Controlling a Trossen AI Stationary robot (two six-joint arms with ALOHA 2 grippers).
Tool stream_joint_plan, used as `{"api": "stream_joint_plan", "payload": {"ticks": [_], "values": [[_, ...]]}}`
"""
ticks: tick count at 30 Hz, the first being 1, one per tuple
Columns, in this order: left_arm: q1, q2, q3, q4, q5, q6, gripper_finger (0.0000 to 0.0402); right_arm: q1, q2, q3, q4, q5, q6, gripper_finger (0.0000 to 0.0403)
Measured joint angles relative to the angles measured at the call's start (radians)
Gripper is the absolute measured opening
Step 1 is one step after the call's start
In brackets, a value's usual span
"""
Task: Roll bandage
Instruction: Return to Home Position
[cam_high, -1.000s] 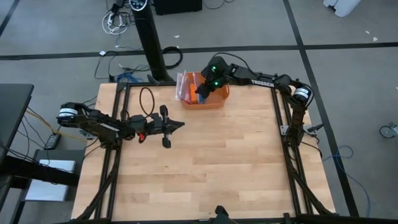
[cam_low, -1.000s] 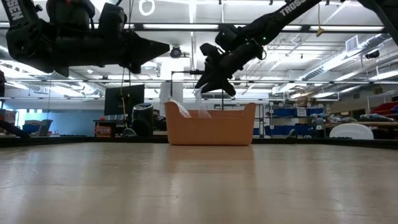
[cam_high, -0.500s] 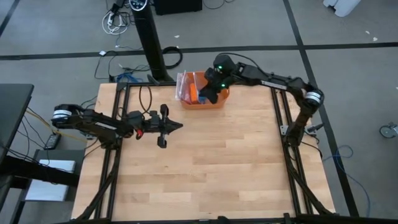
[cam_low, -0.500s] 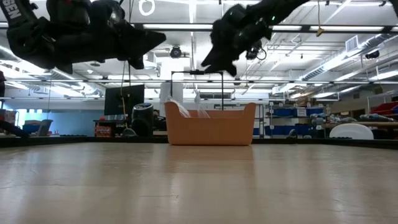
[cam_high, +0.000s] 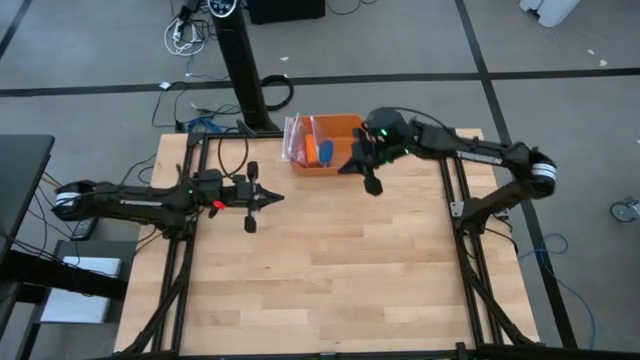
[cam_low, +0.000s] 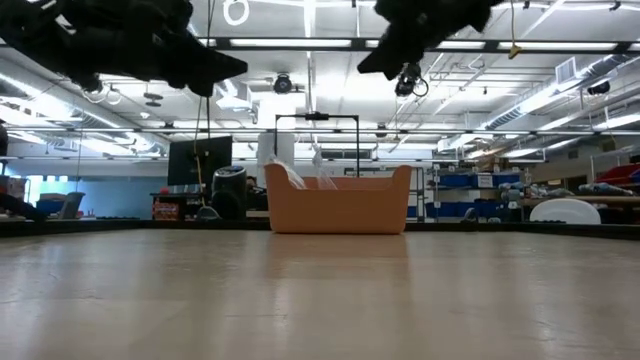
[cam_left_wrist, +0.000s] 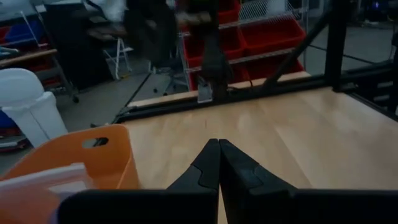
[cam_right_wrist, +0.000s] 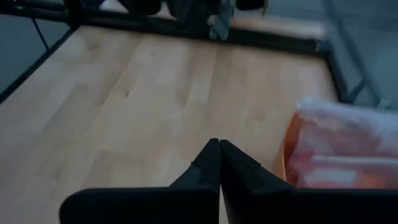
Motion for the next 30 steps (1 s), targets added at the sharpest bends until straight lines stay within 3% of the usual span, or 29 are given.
{"api": "stream_joint_plan", "payload": {"ticks": [4,7,13,17,23,30], "values": [[0.0,-0.125,0.0,-0.14,-0.006,-0.003,0.0009,0.035,-0.146,-0.234,0.279,0.014,-0.009,0.0002],[-0.001,-0.213,-0.004,-0.253,-0.008,-0.016,0.0009,0.052,-0.273,-0.384,0.393,0.045,0.008,0.0001],[-0.004,-0.337,-0.139,-0.137,-0.014,-0.048,0.0008,0.06,-0.544,-0.651,0.526,0.082,0.058,0.0001],[0.0,-0.369,-0.207,-0.064,0.004,-0.068,0.0008,0.059,-0.714,-0.754,0.529,0.109,0.063,0.0001],[-0.001,-0.451,-0.209,-0.204,-0.003,-0.071,0.0008,0.057,-0.954,-0.838,0.419,0.117,0.12,0.0],[-0.002,-0.669,-0.21,-0.367,-0.065,-0.066,0.0008,0.057,-1.221,-0.944,0.359,0.146,0.177,0.0]]}}
